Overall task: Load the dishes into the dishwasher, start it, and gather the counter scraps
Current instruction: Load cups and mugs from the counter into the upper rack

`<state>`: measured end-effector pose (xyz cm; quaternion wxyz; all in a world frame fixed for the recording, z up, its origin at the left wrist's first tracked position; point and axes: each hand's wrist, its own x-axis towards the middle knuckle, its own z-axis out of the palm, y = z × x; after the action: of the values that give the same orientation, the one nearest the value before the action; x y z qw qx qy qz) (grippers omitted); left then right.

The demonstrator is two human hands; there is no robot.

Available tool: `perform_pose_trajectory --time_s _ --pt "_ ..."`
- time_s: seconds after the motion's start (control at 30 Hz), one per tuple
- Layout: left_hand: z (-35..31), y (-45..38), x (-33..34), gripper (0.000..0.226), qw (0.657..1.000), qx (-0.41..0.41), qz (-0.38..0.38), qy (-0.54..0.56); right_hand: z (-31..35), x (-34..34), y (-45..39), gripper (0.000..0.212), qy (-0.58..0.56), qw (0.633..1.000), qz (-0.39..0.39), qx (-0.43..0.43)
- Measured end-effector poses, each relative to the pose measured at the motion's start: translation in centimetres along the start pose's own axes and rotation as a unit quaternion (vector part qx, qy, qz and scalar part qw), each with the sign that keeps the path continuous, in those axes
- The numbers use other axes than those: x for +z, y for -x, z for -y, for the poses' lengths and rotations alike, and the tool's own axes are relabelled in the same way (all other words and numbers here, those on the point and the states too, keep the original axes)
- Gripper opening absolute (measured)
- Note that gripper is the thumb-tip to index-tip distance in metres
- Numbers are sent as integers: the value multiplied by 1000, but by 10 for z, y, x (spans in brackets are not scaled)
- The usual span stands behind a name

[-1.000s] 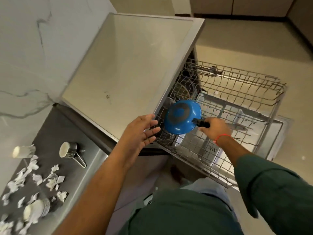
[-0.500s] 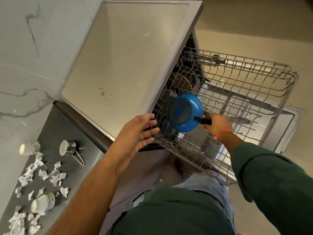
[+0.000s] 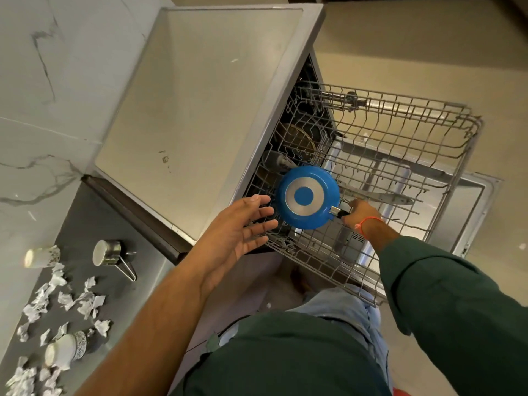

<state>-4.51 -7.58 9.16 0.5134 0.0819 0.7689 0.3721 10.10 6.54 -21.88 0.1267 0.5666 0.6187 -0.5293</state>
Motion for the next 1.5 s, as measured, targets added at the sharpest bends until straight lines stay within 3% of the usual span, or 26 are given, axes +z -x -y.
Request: perform_pose_trajectory --time_s 0.33,0.53,0.8,0.93,1.1,1.5 --pt "11 11 2 35 1000 16 1 -11 7 -4 42 59 -122 991 -62 9" --pt "17 16 -5 52 998 56 -14 -31 50 -20 94 53 -212 964 -123 -107" --pt "27 25 -28 31 993 103 -58 3 95 -45 155 50 -226 938 -173 -199" --pt "31 29 -47 43 987 118 -111 19 120 -45 181 53 -207 932 -162 -250" --pt "44 44 -95 40 977 148 -147 49 169 -16 209 55 -179 921 -139 -318" --pt "143 81 -283 49 941 158 -230 190 281 166 286 51 -37 908 -61 -413"
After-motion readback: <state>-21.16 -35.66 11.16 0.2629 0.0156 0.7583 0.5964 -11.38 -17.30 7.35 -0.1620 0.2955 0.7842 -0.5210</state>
